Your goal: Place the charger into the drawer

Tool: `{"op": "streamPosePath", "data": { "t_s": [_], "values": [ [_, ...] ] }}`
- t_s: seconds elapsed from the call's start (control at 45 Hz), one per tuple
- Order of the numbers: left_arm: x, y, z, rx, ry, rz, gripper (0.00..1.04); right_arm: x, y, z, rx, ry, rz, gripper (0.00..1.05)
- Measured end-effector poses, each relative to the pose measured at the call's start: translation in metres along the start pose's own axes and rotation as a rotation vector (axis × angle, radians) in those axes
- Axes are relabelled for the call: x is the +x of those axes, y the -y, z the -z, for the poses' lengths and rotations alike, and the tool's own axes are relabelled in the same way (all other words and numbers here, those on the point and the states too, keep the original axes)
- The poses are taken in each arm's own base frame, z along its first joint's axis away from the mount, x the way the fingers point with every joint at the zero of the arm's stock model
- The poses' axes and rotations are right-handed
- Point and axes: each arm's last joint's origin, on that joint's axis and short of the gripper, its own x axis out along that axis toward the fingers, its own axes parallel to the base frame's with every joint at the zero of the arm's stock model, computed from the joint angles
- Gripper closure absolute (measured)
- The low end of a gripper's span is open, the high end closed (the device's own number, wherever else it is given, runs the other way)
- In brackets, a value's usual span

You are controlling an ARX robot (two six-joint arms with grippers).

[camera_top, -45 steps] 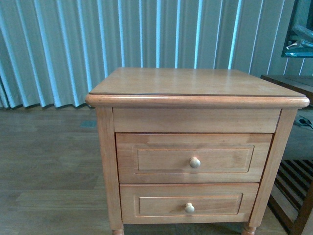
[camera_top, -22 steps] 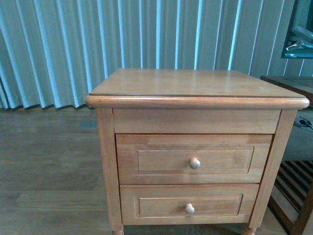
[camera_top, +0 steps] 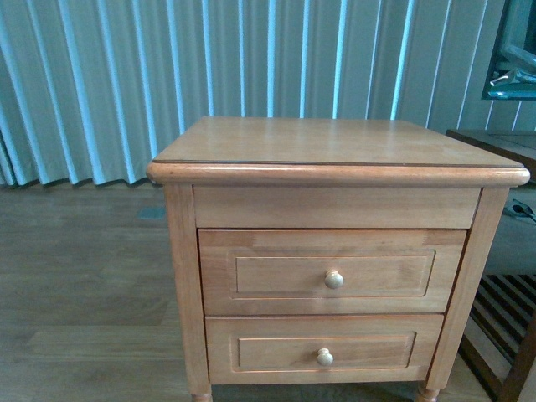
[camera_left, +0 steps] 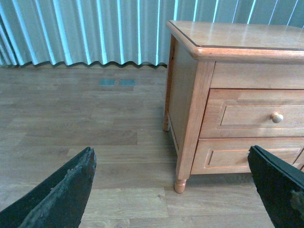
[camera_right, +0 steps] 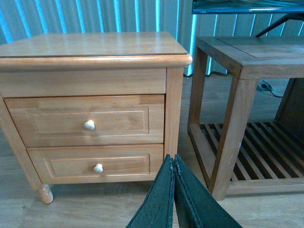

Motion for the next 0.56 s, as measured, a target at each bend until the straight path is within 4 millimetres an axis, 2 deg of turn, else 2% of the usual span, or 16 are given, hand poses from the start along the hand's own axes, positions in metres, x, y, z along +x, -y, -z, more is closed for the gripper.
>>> {"op": "streamPosePath", "data": {
  "t_s": [0.111,0.556],
  "values": [
    [0.0,0.0,0.0,0.0,0.0,0.0,0.06,0.0,0.0,0.0,-0.001,0.0,0.0,1.0],
    [0.0,0.0,0.0,0.0,0.0,0.0,0.06,0.0,0.0,0.0,-0.001,0.0,0.0,0.29]
  ]
}}
